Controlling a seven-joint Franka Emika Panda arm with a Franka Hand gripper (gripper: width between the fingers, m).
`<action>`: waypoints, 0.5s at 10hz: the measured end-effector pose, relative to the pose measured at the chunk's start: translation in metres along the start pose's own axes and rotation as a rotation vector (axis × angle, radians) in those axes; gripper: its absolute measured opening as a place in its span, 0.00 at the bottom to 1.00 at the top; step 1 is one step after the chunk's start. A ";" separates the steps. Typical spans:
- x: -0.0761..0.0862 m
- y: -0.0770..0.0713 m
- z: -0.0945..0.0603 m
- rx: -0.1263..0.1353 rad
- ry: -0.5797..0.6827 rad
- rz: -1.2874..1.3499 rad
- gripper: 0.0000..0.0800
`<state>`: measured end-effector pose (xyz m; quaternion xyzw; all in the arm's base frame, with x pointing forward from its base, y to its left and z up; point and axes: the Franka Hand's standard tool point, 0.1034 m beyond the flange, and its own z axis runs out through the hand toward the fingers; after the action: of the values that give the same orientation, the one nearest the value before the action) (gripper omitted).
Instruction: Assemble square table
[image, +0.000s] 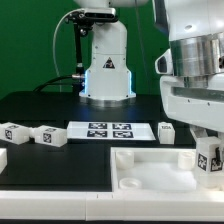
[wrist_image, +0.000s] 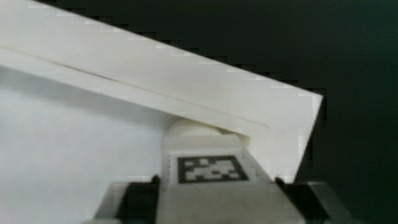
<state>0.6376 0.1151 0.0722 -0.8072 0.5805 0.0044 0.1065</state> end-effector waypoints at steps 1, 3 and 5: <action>0.000 0.000 0.000 -0.002 0.001 -0.032 0.36; -0.004 -0.004 -0.005 -0.046 0.016 -0.378 0.72; -0.006 -0.005 -0.004 -0.053 0.020 -0.574 0.79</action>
Offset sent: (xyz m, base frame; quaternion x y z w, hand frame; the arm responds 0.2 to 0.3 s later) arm -0.0086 0.0156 0.0112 -0.0576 0.0675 -0.4034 0.9107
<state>0.6398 0.1219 0.0781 -0.9410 0.3291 -0.0190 0.0765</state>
